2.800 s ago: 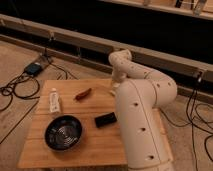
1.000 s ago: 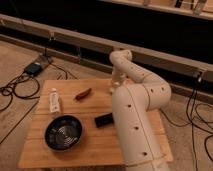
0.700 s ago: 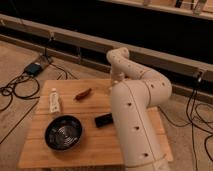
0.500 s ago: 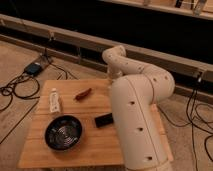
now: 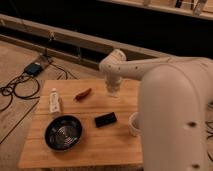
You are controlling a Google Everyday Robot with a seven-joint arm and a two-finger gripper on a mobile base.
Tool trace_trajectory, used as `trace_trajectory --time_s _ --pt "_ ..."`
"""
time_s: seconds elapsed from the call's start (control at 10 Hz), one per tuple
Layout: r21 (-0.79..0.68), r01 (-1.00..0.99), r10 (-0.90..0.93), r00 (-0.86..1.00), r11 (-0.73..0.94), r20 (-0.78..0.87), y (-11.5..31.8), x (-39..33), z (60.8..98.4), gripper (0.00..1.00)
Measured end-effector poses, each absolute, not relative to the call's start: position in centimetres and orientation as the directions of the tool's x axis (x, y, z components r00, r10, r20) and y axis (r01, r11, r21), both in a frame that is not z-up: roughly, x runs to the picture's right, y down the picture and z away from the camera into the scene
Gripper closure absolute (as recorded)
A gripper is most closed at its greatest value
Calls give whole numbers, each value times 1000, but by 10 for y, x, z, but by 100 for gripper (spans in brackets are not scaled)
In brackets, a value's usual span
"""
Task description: Place the white sponge in the ceramic cup
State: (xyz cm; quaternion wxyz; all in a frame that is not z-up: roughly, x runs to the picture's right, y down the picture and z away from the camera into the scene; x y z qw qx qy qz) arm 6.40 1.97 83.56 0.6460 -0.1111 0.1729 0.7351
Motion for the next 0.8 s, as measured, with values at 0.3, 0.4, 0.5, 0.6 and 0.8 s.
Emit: trace_trajectory --time_s 0.3,0.4,0.5,0.6,0.8 --pt "116 -980 939 -188 -161 -288 50 92 765 100" --pt "128 -976 943 -204 -176 -264 55 101 752 100" --pt "150 -971 941 -219 -185 -257 66 110 741 100" --pt "163 -969 938 -226 -188 -264 77 113 737 100" --pt "168 -968 936 -227 -186 -269 81 115 737 100"
